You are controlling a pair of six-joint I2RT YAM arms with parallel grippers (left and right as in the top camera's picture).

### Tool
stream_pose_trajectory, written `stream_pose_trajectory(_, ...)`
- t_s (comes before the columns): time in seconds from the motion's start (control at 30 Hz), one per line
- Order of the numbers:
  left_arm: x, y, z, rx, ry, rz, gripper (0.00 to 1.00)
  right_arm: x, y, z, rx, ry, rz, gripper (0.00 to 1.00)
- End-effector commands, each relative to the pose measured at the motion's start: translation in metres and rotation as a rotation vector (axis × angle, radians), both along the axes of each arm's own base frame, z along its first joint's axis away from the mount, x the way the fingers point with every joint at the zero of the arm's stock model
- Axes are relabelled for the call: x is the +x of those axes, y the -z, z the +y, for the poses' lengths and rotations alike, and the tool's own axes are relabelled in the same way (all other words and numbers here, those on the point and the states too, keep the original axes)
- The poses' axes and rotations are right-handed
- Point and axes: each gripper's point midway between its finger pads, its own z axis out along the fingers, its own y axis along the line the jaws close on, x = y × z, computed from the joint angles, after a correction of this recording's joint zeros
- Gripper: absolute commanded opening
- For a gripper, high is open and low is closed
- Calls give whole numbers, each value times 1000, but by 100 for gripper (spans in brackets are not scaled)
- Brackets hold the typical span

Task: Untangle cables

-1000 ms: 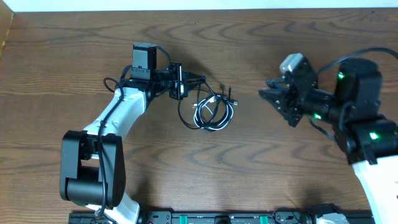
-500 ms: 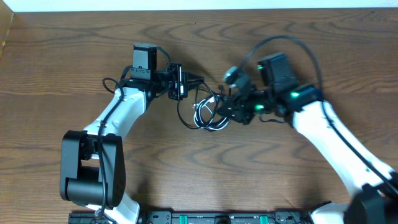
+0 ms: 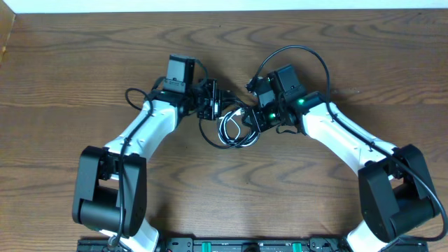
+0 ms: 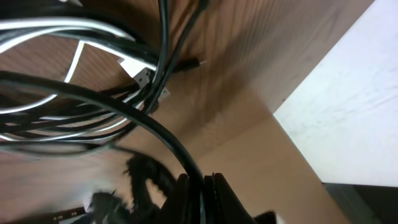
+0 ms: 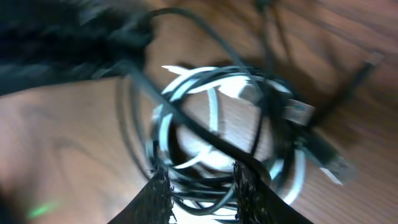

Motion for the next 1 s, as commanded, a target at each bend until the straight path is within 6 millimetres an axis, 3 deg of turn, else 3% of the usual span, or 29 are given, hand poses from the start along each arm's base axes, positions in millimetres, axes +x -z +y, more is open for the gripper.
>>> stream_pose_trajectory(0.0,-5,9,-8,40,12,1,7,18,8,-22,-127,114,-55,34)
stream_pose_trajectory(0.2,-10,12,-21,80,28,-20,7,29,13,-46,-260,180,-115,43)
stream_pose_trajectory(0.43,6,-12,-46,23,62,-186,8,49,11,-81,-422,283,-215,51)
stream_pose_trajectory(0.57,6,-10,-46,41,52,-186,14,45,12,-71,-371,229,-192,50)
stream_pose_trajectory(0.73,16,-1,-33,135,10,-226,16,30,11,-40,-234,111,-138,46)
stream_pose_trajectory(0.97,16,-1,-33,138,11,-225,16,13,0,-40,-213,114,-77,47)
